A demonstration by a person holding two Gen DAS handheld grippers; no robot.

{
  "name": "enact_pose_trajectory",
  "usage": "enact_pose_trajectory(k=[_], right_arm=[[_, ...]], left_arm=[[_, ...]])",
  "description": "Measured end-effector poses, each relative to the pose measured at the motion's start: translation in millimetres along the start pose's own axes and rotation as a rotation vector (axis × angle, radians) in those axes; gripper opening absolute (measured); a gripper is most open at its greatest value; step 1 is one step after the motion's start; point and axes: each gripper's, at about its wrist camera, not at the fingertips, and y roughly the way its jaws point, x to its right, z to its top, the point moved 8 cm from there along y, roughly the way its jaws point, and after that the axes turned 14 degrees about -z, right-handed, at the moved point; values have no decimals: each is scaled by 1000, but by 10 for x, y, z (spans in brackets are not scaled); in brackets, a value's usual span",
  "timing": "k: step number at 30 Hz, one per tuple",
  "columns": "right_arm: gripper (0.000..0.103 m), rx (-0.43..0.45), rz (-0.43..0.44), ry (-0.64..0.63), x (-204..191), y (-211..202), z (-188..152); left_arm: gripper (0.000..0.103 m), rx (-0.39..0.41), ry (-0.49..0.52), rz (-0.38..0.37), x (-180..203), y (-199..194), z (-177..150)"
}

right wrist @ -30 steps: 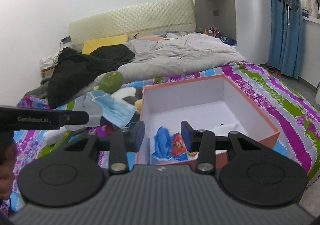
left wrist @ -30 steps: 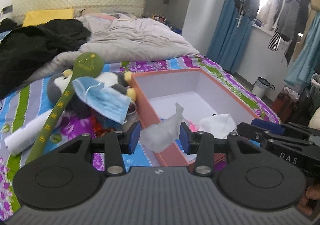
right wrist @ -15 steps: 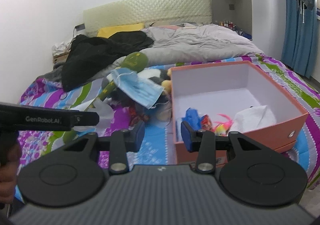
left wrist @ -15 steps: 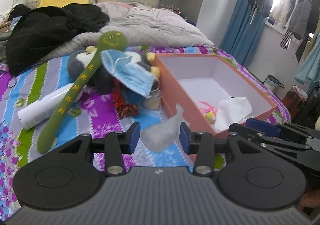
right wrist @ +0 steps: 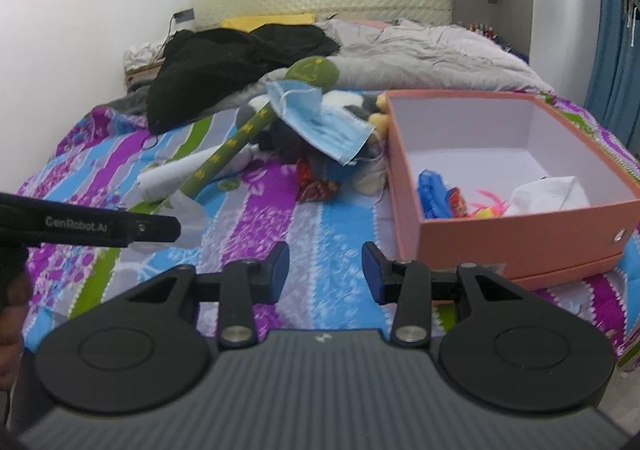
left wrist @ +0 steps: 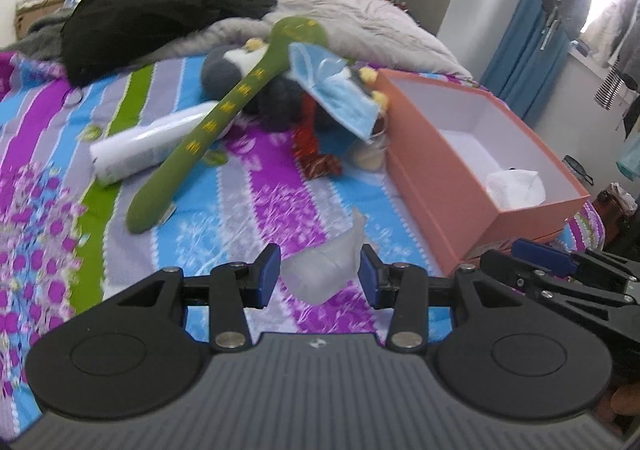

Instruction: Organize soft objects

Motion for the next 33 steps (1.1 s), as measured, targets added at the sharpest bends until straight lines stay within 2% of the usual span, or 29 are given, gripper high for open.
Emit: enact_pose_trajectory(k=[7, 15, 21, 27, 33], right_arm=[[43, -40, 25, -28, -211, 198, -108], [43, -98, 18, -44, -315, 664, -126], [43, -128, 3, -47, -354, 1088, -99], [43, -149, 5, -56, -407, 1523, -32], [43, -124, 26, -58, -502, 1918, 152]], left_arm=[[48, -31, -48, 20, -297, 231, -125], [48, -64, -69, 17, -575, 685, -47], [48, -76, -84, 8, -746, 1081, 128], [48, -60, -91, -9, -920, 1440, 439], [48, -61, -66, -32, -992, 1768, 711]])
